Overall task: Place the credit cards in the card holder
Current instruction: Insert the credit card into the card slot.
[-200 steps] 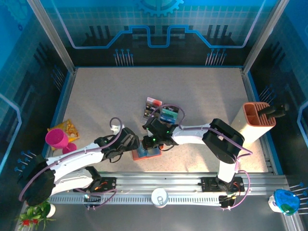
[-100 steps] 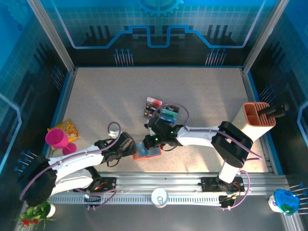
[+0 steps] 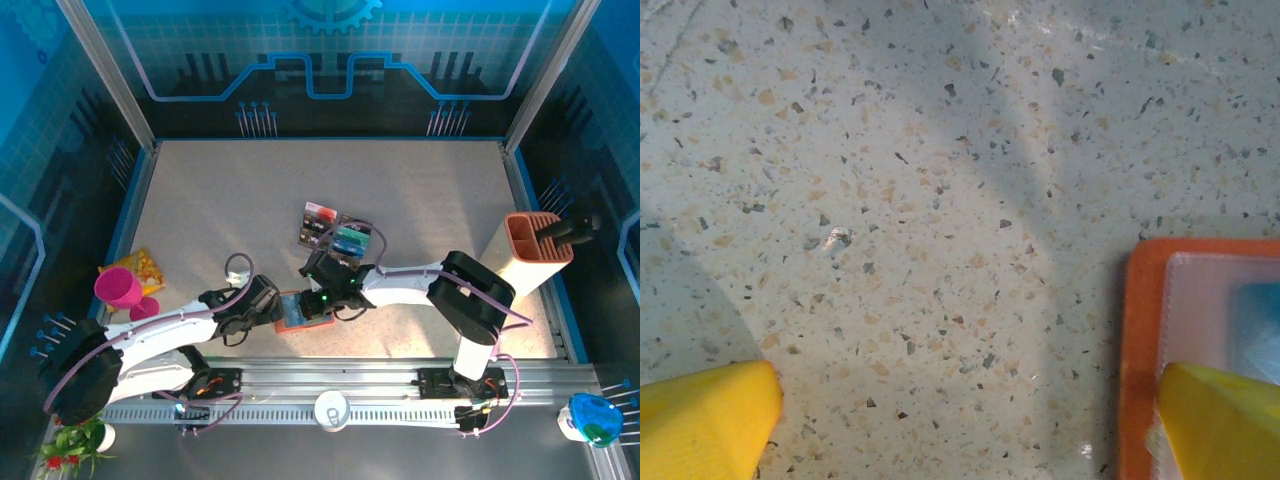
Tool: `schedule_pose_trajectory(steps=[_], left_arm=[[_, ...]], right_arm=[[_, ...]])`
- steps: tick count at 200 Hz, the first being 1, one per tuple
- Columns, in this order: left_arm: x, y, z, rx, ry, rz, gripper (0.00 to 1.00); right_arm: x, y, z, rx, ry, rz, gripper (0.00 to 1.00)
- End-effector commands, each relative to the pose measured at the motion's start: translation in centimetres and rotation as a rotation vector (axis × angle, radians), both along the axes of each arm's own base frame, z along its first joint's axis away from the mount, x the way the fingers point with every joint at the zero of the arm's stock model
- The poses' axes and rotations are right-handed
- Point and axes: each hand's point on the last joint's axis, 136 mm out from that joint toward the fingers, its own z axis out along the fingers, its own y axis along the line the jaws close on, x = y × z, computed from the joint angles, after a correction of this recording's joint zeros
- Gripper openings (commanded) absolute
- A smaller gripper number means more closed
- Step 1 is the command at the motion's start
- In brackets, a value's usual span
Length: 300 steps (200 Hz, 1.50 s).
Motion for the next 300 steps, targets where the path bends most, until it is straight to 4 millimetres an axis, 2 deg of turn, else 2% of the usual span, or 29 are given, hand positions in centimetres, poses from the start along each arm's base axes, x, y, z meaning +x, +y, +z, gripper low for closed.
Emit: schedule_pose_trajectory(steps=[1,40,76,100,103,118,137,155,175,213,241,263,300], left_arm=[[-0.3,-0.2,-0.8,-0.01,0.027,-0.007,0.99],[-0.1,-0.3,-0.7,-0.015,0.021,-0.012,0.99],[0.0,-0.5,-0.3,-0.022,0.012,-0.017,0.99],[0.1,-0.7,0.1,-0.03,0.001,-0.025,0.99],[0.2,-0.7,0.2,-0.031,-0.002,-0.026,0.99],[0.3,-0.7,0.5,-0.035,-0.012,-0.031,0.99],[0.4,-0.8,1.0,-0.039,-0.021,-0.037,0.99],[0.7,-1.0,1.5,-0.041,-0.032,-0.047,0.99],[0.9,-1.2,1.9,-0.037,-0.039,-0.057,0.99],[1.5,-1.6,3.3,-0.037,-0.063,-0.075,0.99],[2.1,-2.1,4.5,-0.037,-0.086,-0.098,0.99],[2.8,-2.7,5.6,-0.041,-0.106,-0.123,0.99],[3.6,-4.6,6.2,-0.039,-0.087,-0.196,0.99]], right_arm=[[-1.3,0.8,-0.7,-0.031,0.025,0.064,0.04],[-1.2,1.3,0.6,-0.011,0.007,0.077,0.04],[-0.1,-0.6,3.1,0.006,-0.056,0.023,0.08],[0.4,-2.9,4.3,-0.005,-0.109,-0.037,0.23],[0.0,-3.7,3.5,-0.026,-0.103,-0.042,0.26],[0.1,-5.6,3.4,-0.06,-0.129,-0.079,0.39],[0.1,-7.7,3.0,-0.11,-0.158,-0.12,0.49],[0.1,-8.9,2.5,-0.142,-0.166,-0.141,0.54],[0.1,-9.3,1.9,-0.163,-0.163,-0.143,0.56],[0.8,-9.4,1.0,-0.195,-0.172,-0.151,0.54],[1.3,-9.4,0.5,-0.196,-0.167,-0.158,0.47],[1.6,-9.2,0.3,-0.191,-0.162,-0.16,0.33],[1.9,-9.2,0.7,-0.172,-0.167,-0.165,0.08]])
